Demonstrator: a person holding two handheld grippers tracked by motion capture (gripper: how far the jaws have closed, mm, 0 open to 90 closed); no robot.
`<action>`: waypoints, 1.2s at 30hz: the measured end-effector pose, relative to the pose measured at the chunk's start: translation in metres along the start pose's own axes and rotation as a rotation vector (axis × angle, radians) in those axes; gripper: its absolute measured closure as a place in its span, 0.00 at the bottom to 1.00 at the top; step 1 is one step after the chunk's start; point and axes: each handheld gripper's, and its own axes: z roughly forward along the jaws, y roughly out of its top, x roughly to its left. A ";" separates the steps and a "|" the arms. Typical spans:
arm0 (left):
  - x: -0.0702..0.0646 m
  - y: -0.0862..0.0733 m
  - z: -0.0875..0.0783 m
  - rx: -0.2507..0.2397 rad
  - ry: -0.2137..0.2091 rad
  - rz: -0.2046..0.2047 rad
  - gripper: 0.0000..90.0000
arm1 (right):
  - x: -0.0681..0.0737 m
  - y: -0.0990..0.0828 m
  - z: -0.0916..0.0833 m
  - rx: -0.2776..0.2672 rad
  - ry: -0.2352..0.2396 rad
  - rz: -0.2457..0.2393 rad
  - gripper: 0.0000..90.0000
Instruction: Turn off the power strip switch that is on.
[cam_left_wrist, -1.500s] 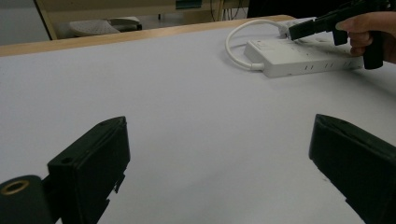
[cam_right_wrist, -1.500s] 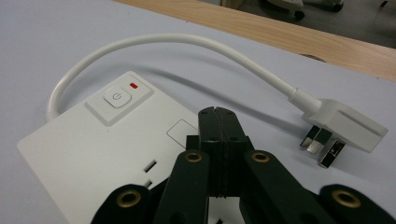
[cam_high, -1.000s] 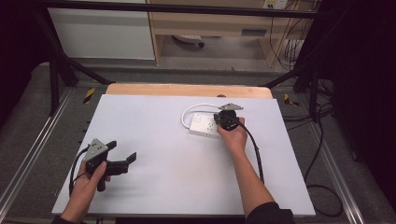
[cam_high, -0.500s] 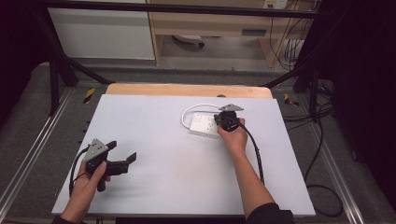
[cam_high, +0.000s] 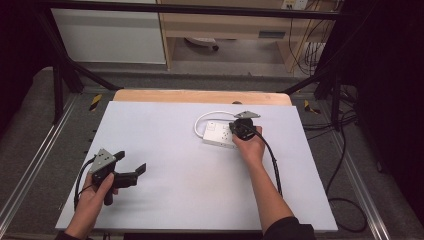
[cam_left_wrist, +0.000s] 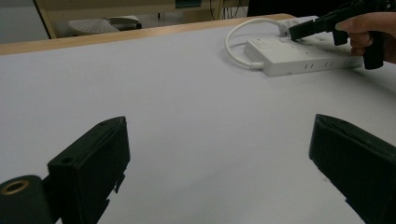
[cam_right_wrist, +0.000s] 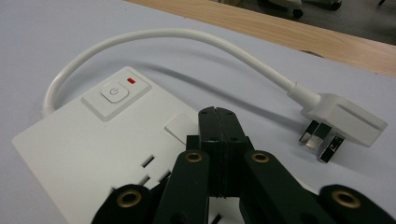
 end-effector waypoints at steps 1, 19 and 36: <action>0.000 0.000 0.000 0.000 0.000 0.000 0.06 | 0.000 0.000 0.000 -0.001 -0.001 -0.001 1.00; 0.001 0.000 -0.001 0.000 0.003 0.001 0.06 | -0.004 0.006 -0.007 -0.022 0.005 0.017 1.00; 0.001 0.000 -0.001 0.002 0.003 0.001 0.06 | -0.007 0.016 -0.020 -0.018 0.062 0.062 0.64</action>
